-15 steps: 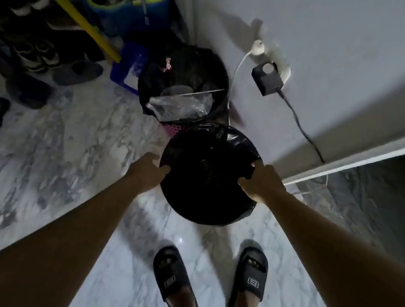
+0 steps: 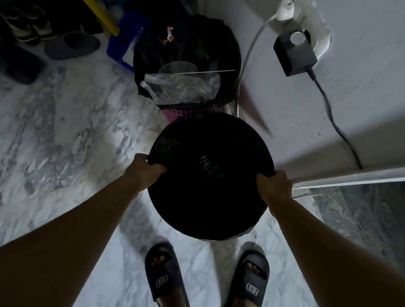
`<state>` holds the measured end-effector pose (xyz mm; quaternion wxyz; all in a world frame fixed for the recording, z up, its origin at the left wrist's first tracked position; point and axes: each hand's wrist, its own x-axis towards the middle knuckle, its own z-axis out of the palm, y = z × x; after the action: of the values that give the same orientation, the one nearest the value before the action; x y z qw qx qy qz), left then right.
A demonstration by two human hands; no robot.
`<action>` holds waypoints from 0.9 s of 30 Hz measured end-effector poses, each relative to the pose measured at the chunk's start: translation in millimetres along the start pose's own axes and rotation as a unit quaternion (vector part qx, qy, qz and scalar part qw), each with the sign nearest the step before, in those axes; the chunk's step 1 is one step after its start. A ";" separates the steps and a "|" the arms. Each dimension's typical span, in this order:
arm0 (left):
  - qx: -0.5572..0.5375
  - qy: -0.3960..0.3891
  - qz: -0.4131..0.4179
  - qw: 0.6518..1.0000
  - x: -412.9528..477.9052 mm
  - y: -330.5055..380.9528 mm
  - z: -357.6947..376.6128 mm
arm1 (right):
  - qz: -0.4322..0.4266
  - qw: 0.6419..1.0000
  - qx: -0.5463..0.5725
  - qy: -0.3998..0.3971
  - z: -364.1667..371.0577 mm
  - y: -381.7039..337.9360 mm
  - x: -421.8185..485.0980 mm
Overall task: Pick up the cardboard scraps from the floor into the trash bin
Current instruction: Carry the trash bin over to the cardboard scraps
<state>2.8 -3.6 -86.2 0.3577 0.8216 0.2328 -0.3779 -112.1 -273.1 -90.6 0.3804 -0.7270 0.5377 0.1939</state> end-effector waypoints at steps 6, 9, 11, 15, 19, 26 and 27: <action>-0.060 0.083 -0.016 0.995 -98.3 -27.0 -83.1 | -0.074 0.994 -0.076 -0.014 -37.2 -35.1 -80.8; -0.126 0.121 -0.047 0.984 -190.7 -43.0 -128.7 | -0.157 0.978 -0.128 -0.041 -67.8 -63.1 -150.2; -0.181 0.153 -0.068 0.969 -259.7 -59.3 -154.7 | -0.204 0.964 -0.155 -0.067 -84.3 -80.1 -203.1; -0.254 0.207 -0.087 0.941 -395.5 -107.0 -189.7 | -0.279 0.933 -0.193 -0.117 -104.8 -101.2 -306.8; -0.407 0.284 -0.129 0.859 -526.8 -185.1 -198.0 | -0.368 0.883 -0.245 -0.158 -101.1 -100.8 -422.4; -0.564 0.393 -0.171 0.706 -720.5 -357.4 -171.3 | -0.515 0.737 -0.356 -0.253 -25.8 -33.2 -622.0; -0.574 0.406 -0.182 0.687 -746.3 -381.1 -165.6 | -0.526 0.717 -0.373 -0.266 -11.3 -16.4 -649.0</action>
<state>-623.0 281.5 420.5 0.5545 0.4704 0.6716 0.1424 -323.2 132.2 370.7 0.2464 -0.8943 -0.1707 0.3321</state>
